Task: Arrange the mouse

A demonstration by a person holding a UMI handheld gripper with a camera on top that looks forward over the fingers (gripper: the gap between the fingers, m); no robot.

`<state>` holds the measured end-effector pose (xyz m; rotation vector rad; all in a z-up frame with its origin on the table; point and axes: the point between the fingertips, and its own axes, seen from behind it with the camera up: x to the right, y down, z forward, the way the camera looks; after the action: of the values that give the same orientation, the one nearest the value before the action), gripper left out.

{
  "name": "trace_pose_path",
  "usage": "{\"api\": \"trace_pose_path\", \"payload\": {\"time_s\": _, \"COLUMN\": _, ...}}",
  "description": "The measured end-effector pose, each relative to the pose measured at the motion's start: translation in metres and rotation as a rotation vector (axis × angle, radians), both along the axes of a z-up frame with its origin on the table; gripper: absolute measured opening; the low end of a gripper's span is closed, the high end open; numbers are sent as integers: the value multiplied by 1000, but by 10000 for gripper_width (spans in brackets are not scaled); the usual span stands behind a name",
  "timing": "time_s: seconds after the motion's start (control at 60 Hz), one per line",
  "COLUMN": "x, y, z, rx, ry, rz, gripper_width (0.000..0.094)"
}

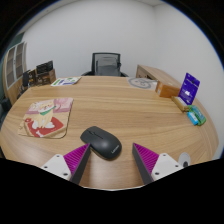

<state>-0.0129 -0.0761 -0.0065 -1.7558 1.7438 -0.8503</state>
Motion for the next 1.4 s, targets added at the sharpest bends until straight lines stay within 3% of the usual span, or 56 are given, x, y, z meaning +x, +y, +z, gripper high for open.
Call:
{"api": "trace_pose_path", "payload": {"time_s": 0.767, "x": 83, "y": -14, "z": -10, "rx": 2, "ry": 0, "rz": -57, "gripper_width": 847}}
{"api": "trace_pose_path", "payload": {"time_s": 0.9, "x": 89, "y": -5, "z": -12, "rx": 12, "ry": 9, "rz": -34, "gripper_width": 714}}
{"api": "trace_pose_path", "payload": {"time_s": 1.017, "x": 89, "y": 2, "z": -14, "rx": 41, "ry": 16, "rz": -24, "gripper_width": 521}}
{"api": "trace_pose_path", "payload": {"time_s": 1.133, "x": 88, "y": 1, "z": -15, "rx": 34, "ry": 16, "rz": -40, "gripper_width": 486}}
{"api": "trace_pose_path", "payload": {"time_s": 1.3, "x": 88, "y": -1, "z": -12, "rx": 50, "ry": 16, "rz": -54, "gripper_width": 333}}
{"api": "trace_pose_path", "payload": {"time_s": 1.4, "x": 86, "y": -2, "z": -12, "rx": 35, "ry": 19, "rz": -58, "gripper_width": 314}}
